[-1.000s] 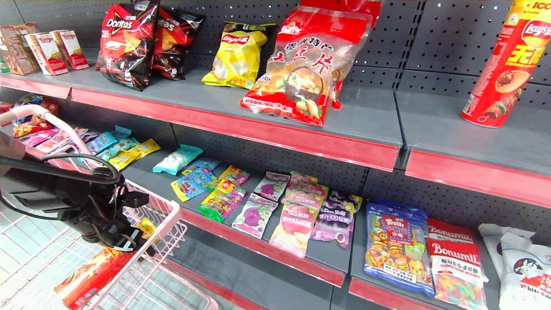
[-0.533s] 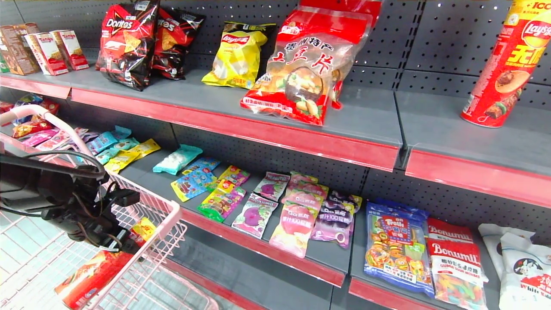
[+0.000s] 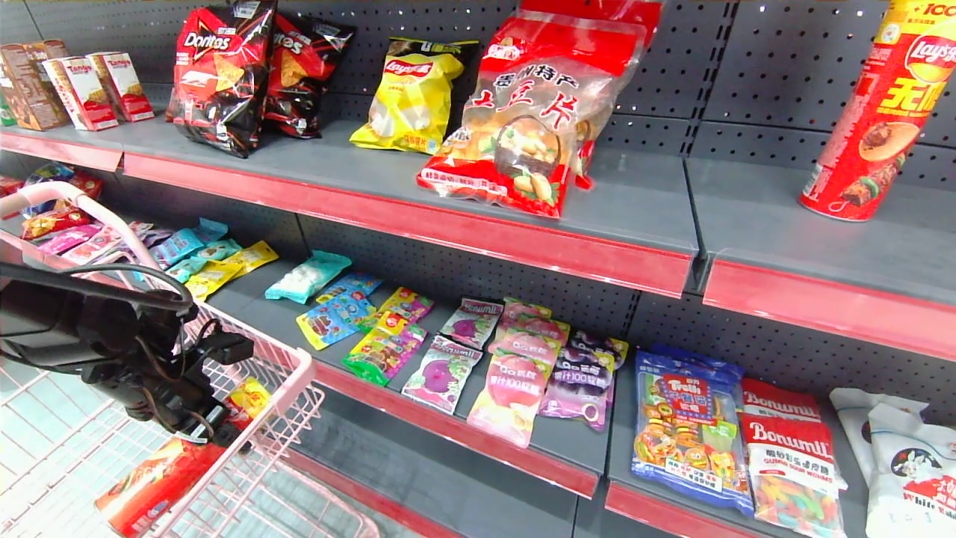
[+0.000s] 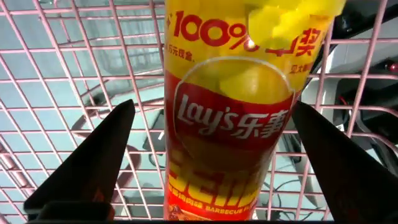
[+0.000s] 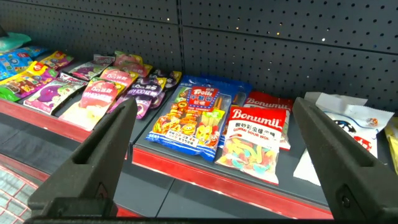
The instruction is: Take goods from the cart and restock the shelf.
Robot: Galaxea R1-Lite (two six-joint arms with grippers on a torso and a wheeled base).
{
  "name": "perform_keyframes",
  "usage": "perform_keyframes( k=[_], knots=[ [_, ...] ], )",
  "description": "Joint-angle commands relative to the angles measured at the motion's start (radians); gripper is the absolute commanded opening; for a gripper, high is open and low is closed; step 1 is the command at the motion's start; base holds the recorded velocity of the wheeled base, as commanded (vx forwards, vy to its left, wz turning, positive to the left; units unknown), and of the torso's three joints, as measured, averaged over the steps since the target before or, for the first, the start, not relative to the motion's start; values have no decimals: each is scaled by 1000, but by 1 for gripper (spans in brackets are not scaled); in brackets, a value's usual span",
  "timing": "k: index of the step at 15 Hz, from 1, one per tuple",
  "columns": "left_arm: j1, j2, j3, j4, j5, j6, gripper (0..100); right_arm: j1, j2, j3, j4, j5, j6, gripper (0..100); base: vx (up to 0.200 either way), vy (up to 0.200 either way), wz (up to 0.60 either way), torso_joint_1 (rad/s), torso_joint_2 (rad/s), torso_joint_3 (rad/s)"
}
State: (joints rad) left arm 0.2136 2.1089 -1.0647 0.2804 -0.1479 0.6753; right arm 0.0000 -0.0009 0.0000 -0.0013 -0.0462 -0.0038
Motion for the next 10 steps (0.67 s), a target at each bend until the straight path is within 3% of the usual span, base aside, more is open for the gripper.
perform_keyframes(
  k=[1, 2, 3, 10],
  knots=[
    [-7, 14, -8, -1, -4, 1, 100, 0, 1, 0, 0, 0, -1, 100, 0, 0, 0, 0, 0, 0],
    [-11, 17, -12, -1, -18, 1, 100, 0, 1, 0, 0, 0, -1, 100, 0, 0, 0, 0, 0, 0],
    [-14, 17, -18, -1, -29, 1, 0, 0, 1, 0, 0, 0, -1, 100, 0, 0, 0, 0, 0, 0],
    [-7, 20, 8, 0, -33, -2, 0, 0, 1, 0, 0, 0, -1, 100, 0, 0, 0, 0, 0, 0]
  ],
)
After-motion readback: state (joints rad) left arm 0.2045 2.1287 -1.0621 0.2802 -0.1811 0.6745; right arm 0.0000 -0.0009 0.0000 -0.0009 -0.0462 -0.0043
